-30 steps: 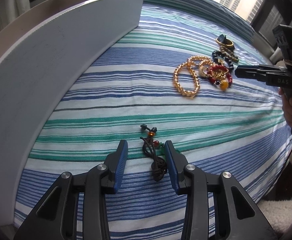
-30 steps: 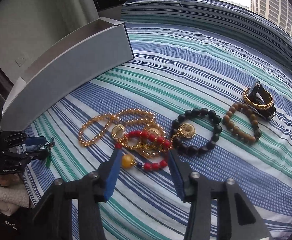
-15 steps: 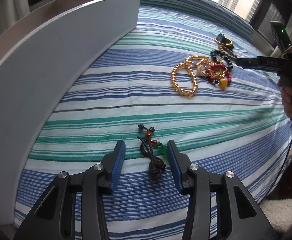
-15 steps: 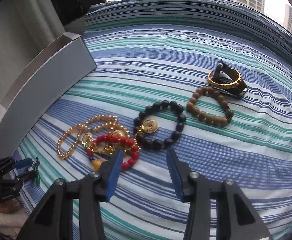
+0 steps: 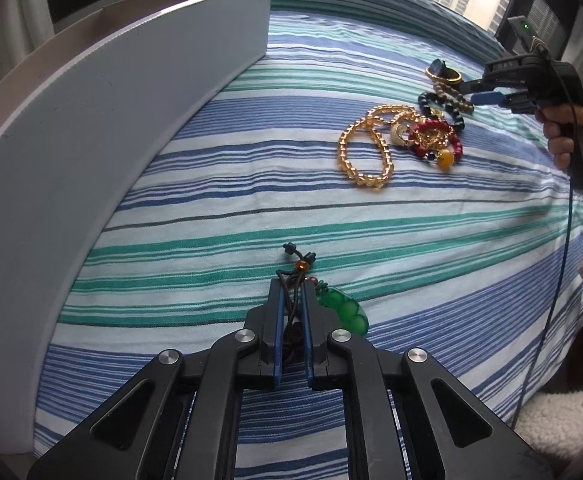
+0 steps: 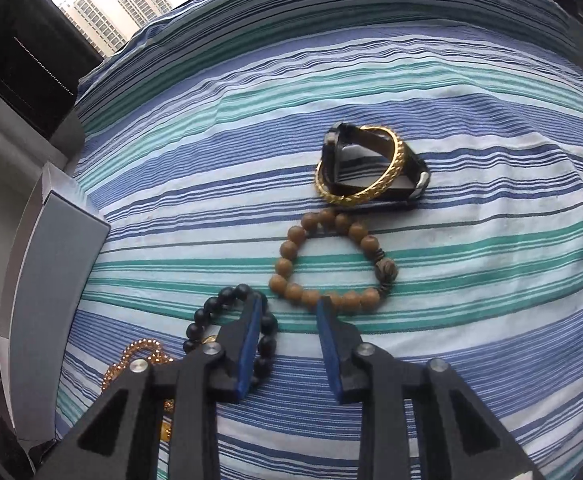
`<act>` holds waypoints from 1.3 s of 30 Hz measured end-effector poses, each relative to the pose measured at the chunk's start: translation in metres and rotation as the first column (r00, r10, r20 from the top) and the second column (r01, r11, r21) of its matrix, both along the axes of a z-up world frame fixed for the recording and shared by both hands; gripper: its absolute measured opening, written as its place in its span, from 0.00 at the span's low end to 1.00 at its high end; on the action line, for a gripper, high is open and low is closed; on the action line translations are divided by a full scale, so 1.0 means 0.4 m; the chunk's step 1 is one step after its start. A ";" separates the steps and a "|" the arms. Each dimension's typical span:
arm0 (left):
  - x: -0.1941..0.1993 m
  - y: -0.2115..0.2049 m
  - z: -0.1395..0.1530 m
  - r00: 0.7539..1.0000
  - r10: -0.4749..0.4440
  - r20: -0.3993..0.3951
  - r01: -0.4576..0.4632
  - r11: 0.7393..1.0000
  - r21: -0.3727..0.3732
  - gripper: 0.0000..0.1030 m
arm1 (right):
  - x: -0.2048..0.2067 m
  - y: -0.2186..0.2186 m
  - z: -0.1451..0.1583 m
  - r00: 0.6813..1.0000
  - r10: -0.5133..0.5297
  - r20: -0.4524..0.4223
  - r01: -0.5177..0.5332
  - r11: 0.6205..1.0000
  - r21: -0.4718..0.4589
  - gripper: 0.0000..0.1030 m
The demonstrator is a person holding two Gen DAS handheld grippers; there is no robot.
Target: Organize jewelry
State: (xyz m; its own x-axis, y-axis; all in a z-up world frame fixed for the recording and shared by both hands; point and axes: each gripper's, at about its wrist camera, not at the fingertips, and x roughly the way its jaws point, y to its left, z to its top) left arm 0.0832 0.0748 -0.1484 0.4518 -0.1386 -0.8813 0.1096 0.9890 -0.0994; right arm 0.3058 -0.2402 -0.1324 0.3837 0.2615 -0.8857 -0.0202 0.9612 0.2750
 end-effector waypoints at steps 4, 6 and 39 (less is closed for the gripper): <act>0.002 0.004 -0.001 1.000 0.003 0.000 -0.003 1.000 -0.008 0.07 | 0.040 -0.087 -0.006 0.995 -0.100 -0.015 0.101 0.994 0.042 0.28; 0.004 0.007 -0.001 1.000 0.008 -0.001 -0.008 1.000 -0.014 0.07 | 0.053 -0.102 -0.024 0.991 -0.116 -0.069 0.120 0.991 0.056 0.28; 0.006 0.007 -0.003 0.996 -0.076 -0.055 0.076 0.997 0.005 0.04 | -0.327 0.038 0.352 0.943 0.145 0.301 -0.191 0.973 0.130 0.13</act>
